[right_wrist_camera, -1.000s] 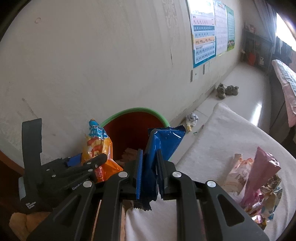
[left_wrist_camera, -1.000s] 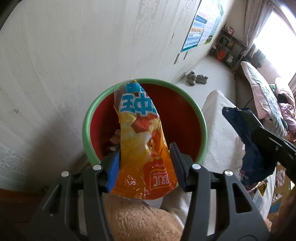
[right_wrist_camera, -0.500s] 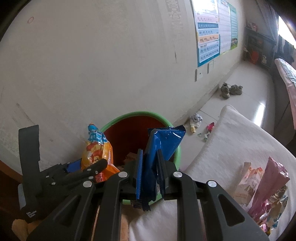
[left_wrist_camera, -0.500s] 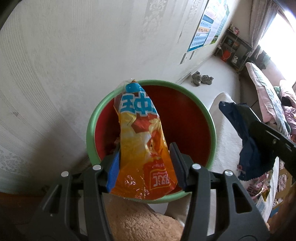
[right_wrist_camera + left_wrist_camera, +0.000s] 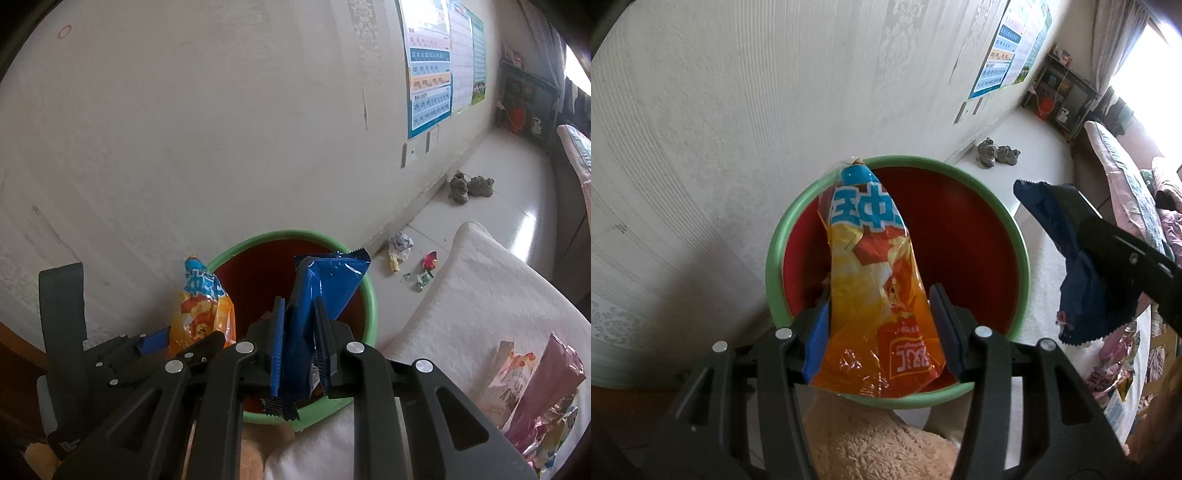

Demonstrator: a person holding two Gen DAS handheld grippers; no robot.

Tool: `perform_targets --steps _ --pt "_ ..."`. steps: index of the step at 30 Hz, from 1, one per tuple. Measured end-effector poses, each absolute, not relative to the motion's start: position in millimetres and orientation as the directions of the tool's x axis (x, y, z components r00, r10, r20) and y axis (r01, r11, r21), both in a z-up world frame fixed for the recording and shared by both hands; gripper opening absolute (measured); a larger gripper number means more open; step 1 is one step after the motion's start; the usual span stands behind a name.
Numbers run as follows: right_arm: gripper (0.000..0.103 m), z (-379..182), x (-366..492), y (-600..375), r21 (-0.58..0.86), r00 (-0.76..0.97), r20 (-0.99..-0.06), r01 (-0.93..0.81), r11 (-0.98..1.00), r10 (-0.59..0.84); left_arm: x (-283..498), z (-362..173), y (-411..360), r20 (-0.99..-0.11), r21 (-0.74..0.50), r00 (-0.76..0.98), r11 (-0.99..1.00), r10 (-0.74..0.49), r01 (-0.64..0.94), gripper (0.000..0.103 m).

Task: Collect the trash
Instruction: 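Open both grippers to drop the chip bag and blue wrapper into the bucket, then move both open grippers back over the remaining trash on the table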

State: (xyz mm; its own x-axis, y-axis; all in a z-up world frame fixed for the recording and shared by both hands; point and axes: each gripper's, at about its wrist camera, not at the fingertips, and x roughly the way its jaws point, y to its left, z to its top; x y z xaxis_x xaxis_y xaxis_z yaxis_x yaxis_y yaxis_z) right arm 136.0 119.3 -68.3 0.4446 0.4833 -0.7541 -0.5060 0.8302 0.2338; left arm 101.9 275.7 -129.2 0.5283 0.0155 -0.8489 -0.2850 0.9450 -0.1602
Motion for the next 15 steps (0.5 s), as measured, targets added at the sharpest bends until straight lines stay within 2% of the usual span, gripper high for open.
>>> perform_targets --steps 3,4,7,9,10,15 --pt "0.020 -68.5 137.4 119.4 0.239 0.451 -0.746 -0.505 0.829 0.490 102.9 -130.2 275.8 -0.852 -0.158 0.524 0.946 0.014 -0.283 0.050" --pt "0.027 -68.6 138.2 119.3 0.240 0.453 -0.744 -0.504 0.830 0.491 103.5 -130.6 275.7 -0.853 -0.157 0.522 0.946 0.014 -0.282 0.051" --pt "0.038 -68.8 138.3 118.9 0.239 0.464 -0.736 -0.503 0.831 0.493 104.3 -132.5 275.7 -0.857 -0.150 0.515 0.948 0.017 -0.282 0.055" --pt "0.043 -67.7 137.5 119.5 0.235 0.471 -0.731 -0.505 0.830 0.493 105.4 -133.6 275.7 -0.860 -0.145 0.510 0.947 0.023 -0.287 0.068" --pt "0.046 -66.8 137.4 119.4 0.235 0.474 -0.728 -0.507 0.829 0.496 105.6 -134.1 275.7 -0.860 -0.145 0.509 0.946 0.023 -0.289 0.071" --pt "0.053 -62.0 134.1 114.5 0.240 0.492 -0.712 -0.500 0.832 0.501 105.1 -133.3 274.1 -0.863 -0.128 0.504 0.947 0.039 -0.294 0.077"
